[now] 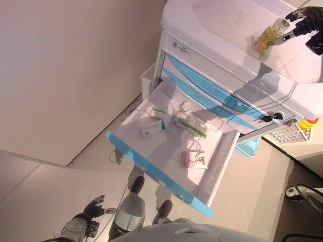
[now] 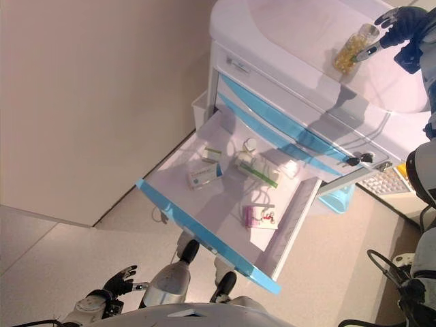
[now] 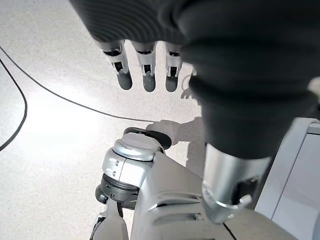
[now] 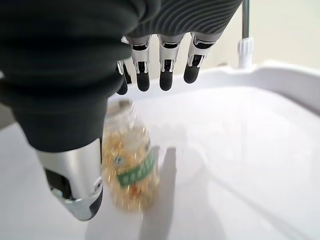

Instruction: Open the drawer and pick up the medicine

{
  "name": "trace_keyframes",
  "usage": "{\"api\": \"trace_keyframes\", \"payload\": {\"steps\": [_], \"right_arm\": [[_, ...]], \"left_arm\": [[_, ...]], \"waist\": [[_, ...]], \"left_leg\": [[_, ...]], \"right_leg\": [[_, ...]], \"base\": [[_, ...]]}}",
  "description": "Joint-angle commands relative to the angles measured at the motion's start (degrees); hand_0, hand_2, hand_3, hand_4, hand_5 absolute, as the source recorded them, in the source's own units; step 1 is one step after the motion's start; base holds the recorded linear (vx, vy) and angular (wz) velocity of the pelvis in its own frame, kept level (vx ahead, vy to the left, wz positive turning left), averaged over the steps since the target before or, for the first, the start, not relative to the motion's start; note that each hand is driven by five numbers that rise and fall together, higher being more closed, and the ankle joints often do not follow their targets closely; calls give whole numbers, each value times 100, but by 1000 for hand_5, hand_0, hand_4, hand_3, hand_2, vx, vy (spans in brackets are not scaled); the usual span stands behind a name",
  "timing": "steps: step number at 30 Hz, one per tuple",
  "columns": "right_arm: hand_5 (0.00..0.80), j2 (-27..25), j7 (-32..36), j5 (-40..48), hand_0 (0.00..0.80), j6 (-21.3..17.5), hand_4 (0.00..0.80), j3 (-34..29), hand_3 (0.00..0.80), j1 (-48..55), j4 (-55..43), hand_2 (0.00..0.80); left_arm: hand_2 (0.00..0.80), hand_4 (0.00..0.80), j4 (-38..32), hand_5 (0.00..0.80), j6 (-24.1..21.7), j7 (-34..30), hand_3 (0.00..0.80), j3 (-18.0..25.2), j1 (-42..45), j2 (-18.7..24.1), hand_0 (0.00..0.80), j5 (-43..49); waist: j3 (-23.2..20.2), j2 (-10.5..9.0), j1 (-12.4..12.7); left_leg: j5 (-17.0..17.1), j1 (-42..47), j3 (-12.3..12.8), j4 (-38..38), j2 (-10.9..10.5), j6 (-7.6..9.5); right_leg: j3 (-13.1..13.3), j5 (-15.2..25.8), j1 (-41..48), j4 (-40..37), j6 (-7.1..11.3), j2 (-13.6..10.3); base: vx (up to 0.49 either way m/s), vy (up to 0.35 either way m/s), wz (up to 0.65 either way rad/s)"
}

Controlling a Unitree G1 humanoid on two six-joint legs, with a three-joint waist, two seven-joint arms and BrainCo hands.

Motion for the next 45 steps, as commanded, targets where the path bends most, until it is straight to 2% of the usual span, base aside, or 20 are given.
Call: {"api": "trace_keyframes", "payload": {"steps": [1,9,16,18,22,23,24,26,28,31,32,33,34,36,41,45], "right_arm": [[0,-416,-674,266,0,-155,0,242,0,-693,-18,0],[0,-654,-1739,401,0,-333,0,-164,0,-587,68,0],[0,-1025,-1968,496,0,-533,0,-573,0,-208,87,0],[0,-1084,-2104,666,0,-766,0,-855,0,98,-31,0],[0,-1026,-2735,1383,0,-1363,0,-1889,0,1154,-855,0],[0,-996,-2833,1465,0,-1368,0,-2188,0,1473,-1135,0],[0,-860,-2998,1663,0,-1578,0,-2690,0,2067,-1627,0],[0,-671,-3123,2067,0,-1788,0,-3372,0,2948,-2320,0],[0,-112,-3152,2168,0,-2137,0,-4397,0,4341,-2981,0],[0,800,-3068,1856,0,-2403,0,-5139,0,5948,-3803,0],[0,1018,-3116,1823,0,-2480,0,-5219,0,6290,-3942,0],[0,1022,-3119,1819,0,-2477,0,-5228,0,6302,-3951,0],[0,1665,-3179,1620,0,-2674,0,-5403,0,7273,-3984,0],[0,2060,-3218,1499,0,-2740,0,-5484,0,7863,-3739,0],[0,2675,-3287,1355,0,-2696,0,-5406,0,8513,-2859,0],[0,3090,-3401,1115,0,-2597,0,-5297,0,8767,-1974,0]], "left_arm": [[0,0,39,0,-111,-61,0,-103,265,194,0,-42],[0,0,170,0,-85,-65,0,-254,176,82,0,-2],[0,0,167,0,47,-208,0,-339,106,50,0,221],[0,0,196,0,86,-231,0,-391,94,18,0,274],[0,0,233,0,191,-291,0,-465,46,-103,0,402],[0,0,237,0,207,-294,0,-478,39,-107,0,386],[0,0,243,0,229,-332,0,-469,7,-165,0,392],[0,0,239,0,272,-361,0,-444,-24,-194,0,450],[0,0,310,0,301,-342,0,-343,-85,-317,0,449],[0,0,357,0,333,-299,0,-244,-175,-434,0,399],[0,0,366,0,324,-270,0,-241,-186,-462,0,389],[0,0,366,0,323,-270,0,-246,-185,-458,0,389],[0,0,420,0,238,-179,0,-172,-234,-592,0,326],[0,0,405,0,195,-147,0,-160,-257,-664,0,323],[0,0,361,0,96,-100,0,-190,-244,-762,0,271],[0,0,464,0,30,-103,0,-177,-222,-787,0,368]], "waist": [[-182,-101,-8],[-415,45,-225],[-603,182,-452],[-639,233,-543],[-671,406,-798],[-680,425,-842],[-680,504,-981],[-698,539,-1126],[-695,612,-1351],[-689,660,-1602],[-691,658,-1643],[-694,655,-1636],[-658,684,-1825],[-666,695,-1921],[-631,750,-2037],[-577,815,-2048]], "left_leg": [[-804,327,-41,71,-58,34],[-883,480,128,55,-88,69],[-924,541,329,26,-89,84],[-950,570,397,31,-92,105],[-1011,641,578,45,-79,144],[-1018,657,607,42,-75,146],[-1041,678,665,43,-73,153],[-1066,705,754,35,-54,154],[-1122,754,889,50,-30,163],[-1162,799,1072,50,8,189],[-1173,809,1108,49,15,198],[-1174,809,1111,49,15,198],[-1193,852,1220,29,48,202],[-1201,863,1295,9,64,192],[-1199,867,1402,2,82,185],[-1190,863,1393,2,76,196]], "right_leg": [[161,174,-33,300,306,-156],[350,203,25,248,364,-186],[480,243,-20,250,438,-244],[562,247,-41,274,449,-254],[753,213,-94,382,473,-286],[789,211,-104,398,476,-286],[890,208,-131,416,482,-284],[998,210,-158,424,481,-276],[1146,196,-187,462,488,-267],[1333,184,-224,497,478,-250],[1381,176,-236,512,473,-238],[1384,176,-238,513,473,-238],[1475,171,-245,533,462,-215],[1527,165,-245,519,463,-206],[1526,168,-256,518,458,-203],[1488,142,-258,539,439,-183]], "base": [[-19,-16,-8],[-13,9,-17],[-59,-6,-8],[-82,7,-25],[-86,20,-35],[-105,32,-38],[-94,34,-37],[-93,28,-32],[-65,21,-39],[-54,-5,-40],[-28,-14,-29],[-30,-47,-36],[-29,-60,-41],[-27,-69,-36],[-14,-43,-30],[4,-45,0]]}}
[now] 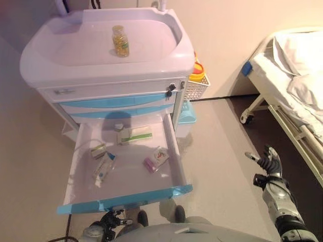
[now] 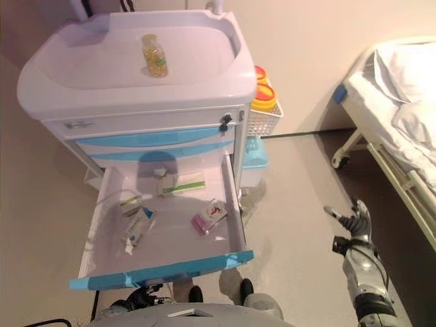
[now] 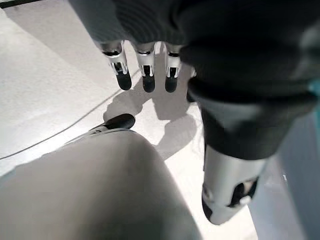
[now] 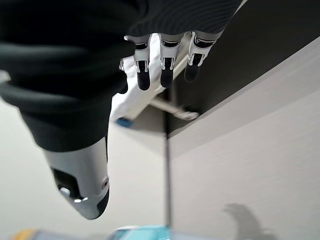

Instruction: Open the drawer and pick up the medicine

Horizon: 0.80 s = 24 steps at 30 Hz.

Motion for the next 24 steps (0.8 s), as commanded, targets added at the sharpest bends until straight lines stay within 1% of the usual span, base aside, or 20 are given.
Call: {"api": "trace_keyframes", "payload": {"steps": [1,2,5,8,9,11,12,14,16,17,19,22,23,24], "right_arm": [[0,169,-197,-322,0,-236,0,86,0,-329,261,0],[0,263,-283,-389,0,-306,0,136,0,-280,434,0],[0,525,-188,-558,0,-426,0,332,0,-106,976,0],[0,624,-30,-665,0,-452,0,454,0,-66,1179,0],[0,740,60,-692,0,-478,0,675,0,-65,1268,0],[0,755,83,-700,0,-475,0,721,0,-78,1287,0],[0,793,132,-846,0,-609,0,949,0,-145,1322,0],[0,768,86,-999,0,-736,0,1296,0,-341,1266,0],[0,726,69,-1056,0,-777,0,1483,0,-469,1201,0],[0,673,67,-1050,0,-814,0,1628,0,-573,1128,0],[0,594,53,-1018,0,-776,0,1746,0,-688,995,0],[0,571,42,-1007,0,-776,0,1766,0,-713,970,0],[0,502,11,-1039,0,-758,0,1821,0,-779,887,0],[0,484,5,-1075,0,-749,0,1835,0,-798,862,0]], "left_arm": [[0,0,350,0,-226,31,0,-13,-300,-13,0,101],[0,0,376,0,-252,30,0,14,-280,-10,0,118],[0,0,452,0,-334,66,0,100,-250,-20,0,139],[0,0,462,0,-384,82,0,130,-278,-31,0,179],[0,0,444,0,-506,158,0,88,-321,-50,0,133],[0,0,434,0,-522,156,0,92,-349,-48,0,121],[0,0,374,0,-643,195,0,30,-469,-51,0,11],[0,0,202,0,-852,272,0,-97,-696,-22,0,-193],[0,0,50,0,-917,328,0,-165,-856,-4,0,-273],[0,0,-151,0,-958,410,0,-222,-966,34,0,-367],[0,0,-473,0,-964,496,0,-253,-1104,108,0,-384],[0,0,-551,0,-956,527,0,-270,-1133,131,0,-395],[0,0,-796,0,-952,639,0,-294,-1225,198,0,-329],[0,0,-859,0,-964,675,0,-296,-1251,217,0,-261]], "waist": [[89,27,164],[102,38,166],[196,93,176],[282,135,185],[427,187,188],[459,198,185],[665,246,184],[1020,308,170],[1215,327,159],[1385,337,152],[1571,346,147],[1606,346,147],[1721,352,143],[1732,354,144]], "left_leg": [[-665,117,-132,40,-119,90],[-659,118,-139,41,-119,92],[-648,58,-173,112,-134,121],[-649,-25,-204,200,-144,140],[-641,-180,-258,339,-162,167],[-639,-227,-267,370,-167,171],[-610,-438,-299,503,-175,184],[-577,-825,-318,773,-189,193],[-563,-1061,-316,940,-201,196],[-555,-1268,-292,1118,-209,195],[-566,-1549,-262,1378,-216,198],[-572,-1637,-257,1456,-222,200],[-574,-1823,-241,1627,-238,206],[-581,-1888,-235,1681,-241,208]], "right_leg": [[-81,-202,-169,547,357,-175],[-90,-211,-172,559,349,-170],[-96,-251,-229,647,316,-153],[-121,-287,-306,754,285,-149],[-125,-330,-446,909,237,-130],[-127,-341,-489,944,228,-130],[-142,-371,-672,1085,177,-121],[-153,-431,-1009,1340,102,-106],[-146,-458,-1202,1471,55,-94],[-141,-478,-1381,1606,18,-81],[-138,-514,-1632,1819,-28,-75],[-136,-523,-1706,1876,-38,-74],[-132,-542,-1879,2026,-68,-65],[-130,-554,-1945,2079,-77,-63]], "base": [[23,-36,1],[39,-34,2],[24,-16,1],[0,0,0],[-33,10,-2],[-78,16,0],[-208,38,0],[-265,44,-3],[-175,18,0],[-147,8,4],[-126,4,1],[-41,1,0],[-62,3,0],[-84,5,-2]]}}
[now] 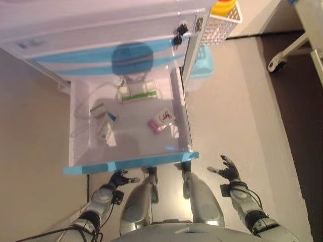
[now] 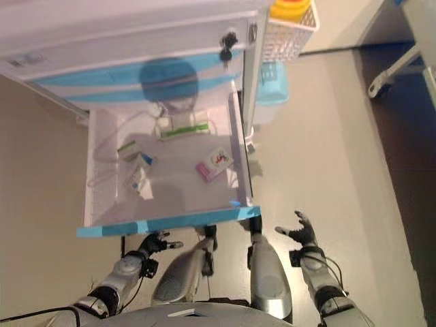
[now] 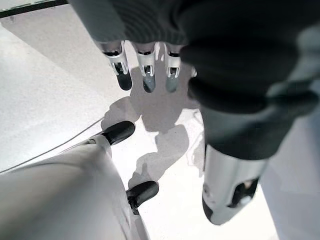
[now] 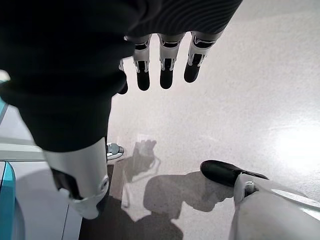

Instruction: Open the drawer and pick up the medicine

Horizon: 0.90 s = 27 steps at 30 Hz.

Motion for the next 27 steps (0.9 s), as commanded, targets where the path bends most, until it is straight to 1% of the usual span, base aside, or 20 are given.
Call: {"api": "trace_keyframes", "payload": {"steps": [1,2,5,6,7,11,14,18,20,21,24,26,27], "right_arm": [[0,-325,-67,-135,0,-196,0,285,0,154,-495,0],[0,-456,-93,-132,0,-176,0,352,0,103,-645,0],[0,-475,-104,-117,0,-160,0,358,0,97,-674,0],[0,-576,-170,-59,0,-88,0,364,0,75,-820,0],[0,-815,-119,-113,0,-64,0,324,0,178,-1050,0],[0,-915,-43,-120,0,-78,0,293,0,288,-1212,0],[0,-950,-26,-117,0,-57,0,280,0,347,-1359,0],[0,-1026,64,-132,0,-70,0,315,0,453,-1558,0],[0,-1046,71,-169,0,-41,0,334,0,512,-1683,0],[0,-1071,89,-181,0,-47,0,356,0,563,-1764,0],[0,-1115,112,-196,0,-36,0,414,0,633,-1923,0],[0,-1148,138,-247,0,-97,0,514,0,648,-1948,0],[0,-1167,141,-269,0,-97,0,571,0,647,-1972,0]], "left_arm": [[0,0,-595,0,-160,281,0,-134,-20,247,0,76],[0,0,-988,0,-82,492,0,-237,-185,438,0,324],[0,0,-1047,0,-73,525,0,-248,-213,470,0,411],[0,0,-1456,0,136,630,0,-331,-366,741,0,533],[0,0,-2361,0,586,614,0,-314,-762,1545,0,563],[0,0,-2677,0,733,558,0,-162,-1033,1979,0,529],[0,0,-2802,0,930,438,0,-53,-1361,2307,0,602],[0,0,-2727,0,1170,242,0,90,-1950,2817,0,466],[0,0,-2624,0,1274,214,0,127,-2215,2975,0,434],[0,0,-2453,0,1400,156,0,122,-2545,3147,0,344],[0,0,-1899,0,1637,181,0,98,-3309,3405,0,67],[0,0,-1256,0,1830,112,0,-2,-4036,3572,0,-126],[0,0,-960,0,1899,138,0,-60,-4350,3617,0,-269]], "waist": [[-12,-61,0],[103,-50,-10],[103,-47,-11],[187,-42,-30],[287,-9,-124],[311,-15,-209],[326,-30,-301],[334,-52,-450],[332,-61,-518],[337,-76,-596],[356,-118,-748],[349,-166,-897],[352,-161,-962]], "left_leg": [[-709,-647,-175,1087,-226,194],[-742,-908,-163,1345,-234,207],[-755,-965,-158,1395,-235,211],[-801,-1157,-141,1620,-237,216],[-895,-1444,-80,1942,-213,239],[-946,-1595,16,2105,-204,253],[-1030,-1696,112,2274,-194,281],[-1154,-1809,247,2472,-174,321],[-1197,-1850,296,2543,-171,337],[-1239,-1897,333,2614,-168,352],[-1331,-1985,397,2749,-167,391],[-1410,-2052,455,2865,-161,416],[-1618,-2016,417,2967,-167,398]], "right_leg": [[-135,-520,-531,1142,-4,-34],[-136,-569,-795,1396,-32,-38],[-135,-584,-855,1449,-36,-39],[-126,-657,-1044,1693,-59,-40],[-51,-753,-1371,2019,-110,-13],[24,-746,-1539,2100,-132,3],[96,-729,-1667,2162,-139,12],[232,-699,-1810,2198,-139,30],[295,-683,-1868,2212,-134,47],[365,-667,-1931,2228,-129,71],[502,-644,-2044,2257,-117,126],[604,-632,-2131,2282,-116,173],[659,-796,-2118,2375,-86,212]], "base": [[-79,8,0],[-78,9,2],[-30,8,6],[-8,90,2],[-2,105,-1],[27,66,-4],[48,52,-9],[65,68,-8],[66,72,-10],[63,81,-18],[57,84,-21],[98,106,-14],[132,111,-8]]}}
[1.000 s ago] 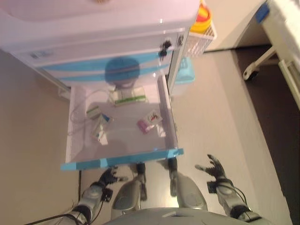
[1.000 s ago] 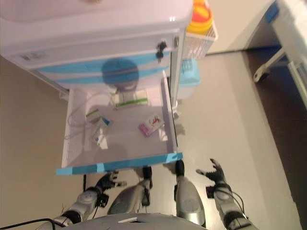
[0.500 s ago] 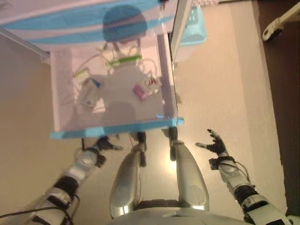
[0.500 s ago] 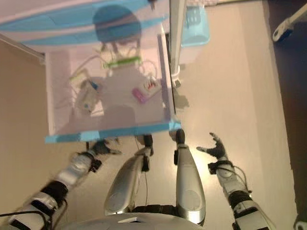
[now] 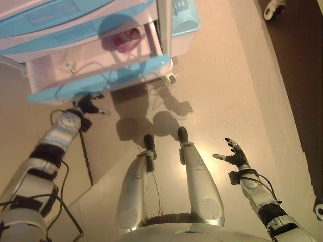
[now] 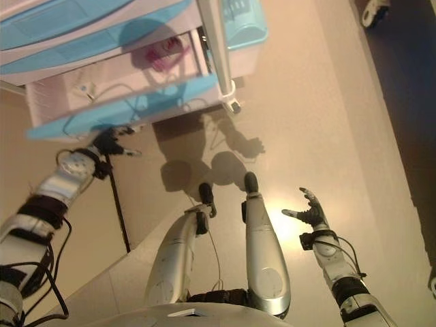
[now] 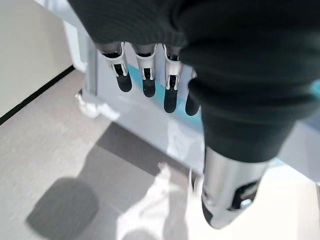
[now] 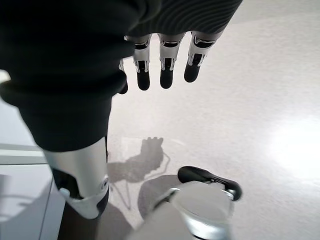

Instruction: Open the drawer and pick up the medicine

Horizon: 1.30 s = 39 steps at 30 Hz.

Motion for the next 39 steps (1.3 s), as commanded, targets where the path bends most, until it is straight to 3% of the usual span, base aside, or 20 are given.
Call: {"api": "trace_keyframes", "payload": {"steps": [1,2,4,8,14,21,22,28,31,34,39], "right_arm": [[0,-231,16,-178,0,-134,0,213,0,378,-368,0],[0,-228,17,-178,0,-134,0,211,0,367,-373,0],[0,-260,-9,-171,0,-139,0,346,0,329,-404,0],[0,-235,-82,-112,0,-237,0,546,0,266,-376,0],[0,-119,-170,-135,0,-260,0,719,0,220,-336,0],[0,-48,-175,-167,0,-285,0,751,0,177,-254,0],[0,-20,-186,-160,0,-270,0,755,0,158,-264,0],[0,128,79,34,0,-174,0,641,0,94,-203,0],[0,196,334,180,0,-173,0,505,0,137,-93,0],[0,296,558,217,0,-138,0,313,0,259,68,0],[0,407,796,-40,0,-191,0,16,0,483,546,0]], "left_arm": [[0,0,693,0,68,237,0,351,-1168,710,0,-600],[0,0,703,0,65,238,0,347,-1188,716,0,-602],[0,0,1309,0,50,522,0,293,-1742,760,0,-795],[0,0,2135,0,-280,1373,0,275,-2479,806,0,-864],[0,0,2325,0,-390,2039,0,342,-2719,708,0,-1035],[0,0,2367,0,-396,1914,0,391,-2541,658,0,-1058],[0,0,2314,0,-436,1802,0,432,-2421,652,0,-1074],[0,0,1460,0,-584,891,0,765,-1246,412,0,-1557],[0,0,920,0,-726,511,0,1152,-446,318,0,-2086],[0,0,337,0,-887,166,0,1634,569,36,0,-2599],[0,0,177,0,-1076,49,0,2093,1962,-574,0,-2394]], "waist": [[-241,-71,-322],[-241,-102,-324],[-241,-115,-430],[-265,-208,-540],[-299,-292,-553],[-332,-294,-499],[-326,-327,-475],[-390,-218,-195],[-474,-140,-22],[-644,-74,186],[-1102,-8,440]], "left_leg": [[-860,42,61,556,-194,296],[-693,-25,124,514,-187,324],[-930,-39,88,660,-191,318],[-1015,-119,121,728,-199,346],[-1035,-106,147,620,-216,366],[-1029,10,121,466,-256,401],[-858,-6,170,396,-265,426],[-766,399,12,36,-334,413],[-722,658,-94,-155,-372,392],[-643,1026,-247,-438,-416,331],[-351,1723,-532,-1187,-485,196]], "right_leg": [[11,-197,98,54,-60,171],[4,-31,43,-21,-90,155],[104,-191,-4,89,-66,226],[244,-159,-120,58,-65,317],[344,-129,-176,-15,-45,421],[383,-131,-118,-58,-18,455],[387,34,-115,-155,-32,432],[247,5,324,-359,-3,312],[103,-30,633,-494,4,193],[-127,-41,1098,-753,33,25],[-391,42,1927,-1386,122,-107]], "base": [[31,56,-14],[-62,28,-23],[70,80,-22],[40,49,-13],[-2,5,-7],[-25,-13,3],[-126,-78,8],[-33,-73,5],[13,-65,12],[46,-66,13],[72,-47,25]]}}
